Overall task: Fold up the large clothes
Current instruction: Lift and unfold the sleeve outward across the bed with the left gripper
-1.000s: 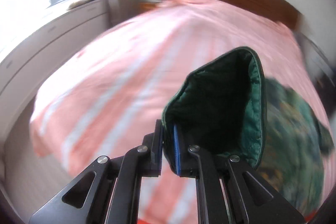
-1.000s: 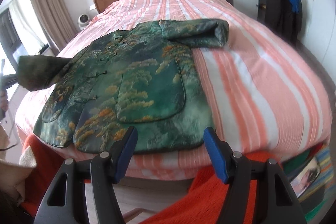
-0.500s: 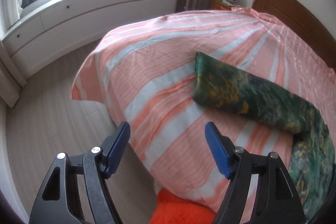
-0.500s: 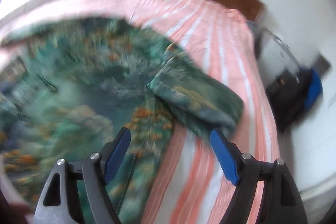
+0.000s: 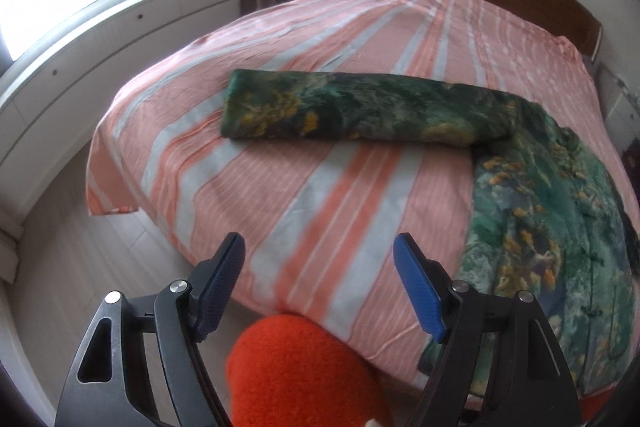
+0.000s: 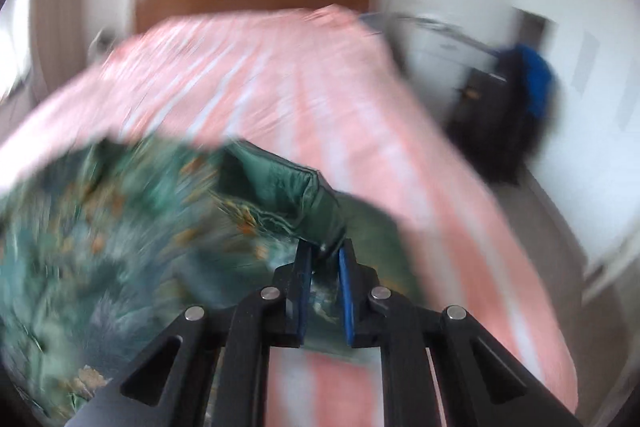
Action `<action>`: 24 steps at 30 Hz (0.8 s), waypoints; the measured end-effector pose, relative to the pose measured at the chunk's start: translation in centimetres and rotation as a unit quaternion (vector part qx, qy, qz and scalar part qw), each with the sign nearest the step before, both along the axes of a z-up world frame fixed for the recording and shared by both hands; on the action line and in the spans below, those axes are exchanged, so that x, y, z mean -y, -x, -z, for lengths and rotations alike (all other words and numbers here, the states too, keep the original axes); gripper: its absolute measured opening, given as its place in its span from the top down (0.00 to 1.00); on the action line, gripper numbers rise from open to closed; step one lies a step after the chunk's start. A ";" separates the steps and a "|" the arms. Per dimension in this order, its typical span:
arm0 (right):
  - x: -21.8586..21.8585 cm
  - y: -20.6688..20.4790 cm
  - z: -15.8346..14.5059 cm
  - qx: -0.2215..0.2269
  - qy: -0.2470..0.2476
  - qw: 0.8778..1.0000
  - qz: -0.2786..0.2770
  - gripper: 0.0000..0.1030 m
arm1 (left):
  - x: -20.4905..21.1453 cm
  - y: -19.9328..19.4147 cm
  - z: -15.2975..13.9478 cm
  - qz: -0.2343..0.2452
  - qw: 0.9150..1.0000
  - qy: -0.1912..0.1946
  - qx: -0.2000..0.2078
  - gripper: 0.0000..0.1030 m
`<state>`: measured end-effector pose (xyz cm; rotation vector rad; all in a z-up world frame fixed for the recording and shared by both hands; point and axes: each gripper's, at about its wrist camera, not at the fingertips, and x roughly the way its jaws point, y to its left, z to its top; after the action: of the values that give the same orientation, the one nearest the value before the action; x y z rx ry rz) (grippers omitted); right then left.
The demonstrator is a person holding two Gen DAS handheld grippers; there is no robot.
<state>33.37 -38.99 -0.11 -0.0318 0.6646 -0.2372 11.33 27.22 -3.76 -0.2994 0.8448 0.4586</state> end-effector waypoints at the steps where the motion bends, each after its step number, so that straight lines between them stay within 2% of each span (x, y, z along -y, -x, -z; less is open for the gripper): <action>1: 2.9 1.7 -0.9 0.012 -0.010 0.999 0.033 0.88 | 0.6 -0.5 0.0 0.010 1.000 0.001 0.000 0.24; 3: 7.9 4.7 -1.6 0.015 -0.012 0.995 0.093 0.87 | 2.0 -1.7 0.3 0.032 0.999 0.006 0.000 0.24; 6: 14.6 8.3 0.8 -0.041 -0.009 0.986 0.164 0.84 | 3.8 -3.3 1.2 0.056 0.998 0.010 -0.004 0.24; 7: 15.8 9.2 1.8 -0.058 -0.012 0.982 0.178 0.80 | 4.1 -3.7 1.6 0.061 0.998 0.011 -0.007 0.24; 9: 18.1 12.1 4.8 -0.099 -0.015 0.972 0.212 0.79 | 4.8 -4.3 2.5 0.077 0.997 0.021 -0.020 0.24; 11: 18.4 14.6 6.4 -0.111 -0.040 0.970 0.213 0.78 | 5.3 -4.4 3.5 0.102 0.994 0.036 -0.034 0.23; 12: 18.0 15.7 6.7 -0.111 -0.057 0.971 0.204 0.76 | 5.5 -4.3 3.9 0.119 0.991 0.048 -0.036 0.17; 14: 15.2 18.0 7.0 -0.106 -0.104 0.977 0.153 0.62 | 6.2 -4.0 4.9 0.160 0.982 0.088 -0.040 0.11; 15: 14.0 18.9 7.1 -0.104 -0.125 0.979 0.127 0.46 | 6.5 -3.8 5.5 0.180 0.976 0.112 -0.042 0.11; 16: 11.8 19.9 7.2 -0.100 -0.166 0.978 0.081 0.30 | 6.9 -3.8 5.9 0.193 0.972 0.127 -0.045 0.11; 17: 9.9 20.2 7.3 -0.096 -0.205 0.973 0.039 0.26 | 7.3 -3.7 6.4 0.204 0.968 0.139 -0.047 0.11; 19: 5.8 20.5 7.7 -0.102 -0.279 0.954 -0.048 0.23 | 8.2 -3.8 7.0 0.221 0.962 0.155 -0.046 0.11; 20: 3.8 20.3 8.2 -0.113 -0.295 0.945 -0.081 0.23 | 8.9 -4.0 7.3 0.233 0.957 0.166 -0.044 0.11; 22: 0.9 19.6 9.3 -0.143 -0.292 0.938 -0.119 0.23 | 9.9 -4.4 7.6 0.248 0.952 0.173 -0.045 0.13; 23: -0.4 19.3 10.1 -0.161 -0.279 0.938 -0.128 0.23 | 10.5 -4.5 7.9 0.253 0.951 0.167 -0.052 0.18; 24: -1.1 19.0 10.8 -0.177 -0.269 0.937 -0.132 0.28 | 11.2 -4.6 8.0 0.259 0.952 0.152 -0.061 0.27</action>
<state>14.38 -37.85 -10.90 0.3678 1.0573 0.2232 15.89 16.06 -11.78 -0.3203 1.0746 -0.1488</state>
